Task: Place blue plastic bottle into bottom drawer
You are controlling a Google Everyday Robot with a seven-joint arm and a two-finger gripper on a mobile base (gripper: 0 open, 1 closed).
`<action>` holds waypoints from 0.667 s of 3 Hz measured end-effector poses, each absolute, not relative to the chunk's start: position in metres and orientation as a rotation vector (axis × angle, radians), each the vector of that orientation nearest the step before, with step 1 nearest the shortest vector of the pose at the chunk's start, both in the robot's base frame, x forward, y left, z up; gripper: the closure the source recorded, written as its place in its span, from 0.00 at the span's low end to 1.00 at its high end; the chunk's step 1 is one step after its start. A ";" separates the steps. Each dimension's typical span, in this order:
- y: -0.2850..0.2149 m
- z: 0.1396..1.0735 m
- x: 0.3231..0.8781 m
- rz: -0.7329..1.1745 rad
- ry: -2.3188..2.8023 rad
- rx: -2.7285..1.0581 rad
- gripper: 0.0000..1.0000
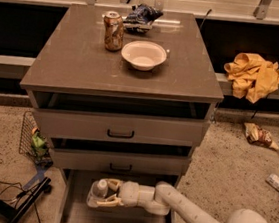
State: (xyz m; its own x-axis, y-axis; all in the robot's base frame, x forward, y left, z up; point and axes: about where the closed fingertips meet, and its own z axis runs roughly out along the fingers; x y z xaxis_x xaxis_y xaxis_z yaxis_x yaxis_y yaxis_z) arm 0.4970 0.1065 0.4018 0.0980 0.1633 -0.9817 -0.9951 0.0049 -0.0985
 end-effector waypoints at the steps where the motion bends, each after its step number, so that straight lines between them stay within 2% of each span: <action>1: 0.124 0.372 0.488 1.245 1.024 -1.179 1.00; 2: 0.135 0.341 0.484 1.253 1.093 -1.233 1.00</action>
Offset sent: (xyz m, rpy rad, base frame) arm -0.0156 0.0359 -0.1011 -0.2079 0.0895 0.0728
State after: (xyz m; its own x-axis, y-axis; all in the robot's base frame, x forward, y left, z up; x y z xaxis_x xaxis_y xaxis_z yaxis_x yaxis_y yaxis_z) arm 0.4838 0.1354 0.3413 0.0455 0.0664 -0.9968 -0.9965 -0.0667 -0.0500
